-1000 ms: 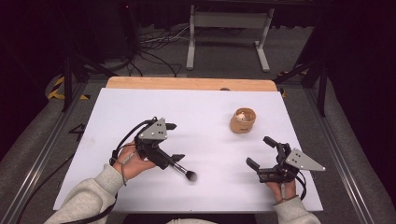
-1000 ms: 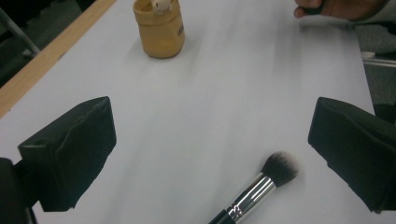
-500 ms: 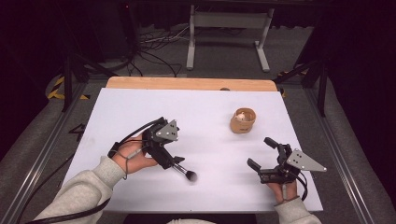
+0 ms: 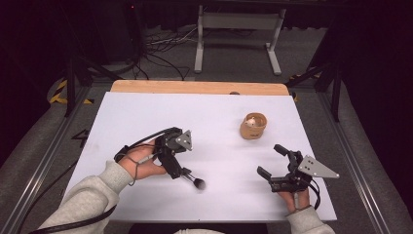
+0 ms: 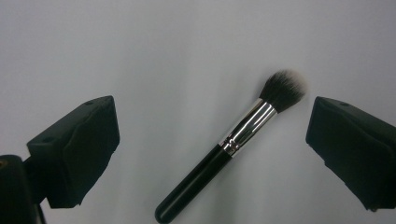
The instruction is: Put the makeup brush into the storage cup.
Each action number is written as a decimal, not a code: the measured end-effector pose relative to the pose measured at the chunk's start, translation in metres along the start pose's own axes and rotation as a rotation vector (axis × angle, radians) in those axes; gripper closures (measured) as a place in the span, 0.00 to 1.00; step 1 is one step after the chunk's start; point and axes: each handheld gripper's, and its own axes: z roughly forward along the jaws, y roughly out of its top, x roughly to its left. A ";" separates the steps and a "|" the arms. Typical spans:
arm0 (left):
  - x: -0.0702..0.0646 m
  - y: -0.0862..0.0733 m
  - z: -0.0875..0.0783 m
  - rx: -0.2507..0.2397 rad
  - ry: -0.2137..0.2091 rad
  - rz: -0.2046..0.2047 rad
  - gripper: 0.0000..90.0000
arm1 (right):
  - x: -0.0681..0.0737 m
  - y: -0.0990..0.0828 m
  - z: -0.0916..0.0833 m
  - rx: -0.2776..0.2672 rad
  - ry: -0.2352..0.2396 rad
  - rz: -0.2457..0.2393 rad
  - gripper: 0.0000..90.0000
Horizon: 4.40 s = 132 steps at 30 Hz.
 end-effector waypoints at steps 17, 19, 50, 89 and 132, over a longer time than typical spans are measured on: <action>0.007 0.002 0.011 0.159 -0.069 -0.006 0.08 | 0.000 -0.001 0.001 0.006 0.017 0.009 0.00; 0.007 0.002 0.014 0.173 -0.063 -0.004 0.10 | 0.000 0.000 0.000 0.006 0.018 0.009 0.00; 0.009 -0.010 0.047 0.277 -0.106 -0.014 0.21 | -0.003 -0.002 -0.001 0.004 0.019 0.052 0.00; 0.006 -0.012 0.053 0.355 -0.180 -0.039 0.82 | -0.007 -0.010 0.001 0.024 0.074 0.137 0.01; -0.009 -0.029 -0.022 -0.266 -0.092 -0.106 0.83 | -0.002 -0.009 0.004 0.066 0.080 0.096 0.02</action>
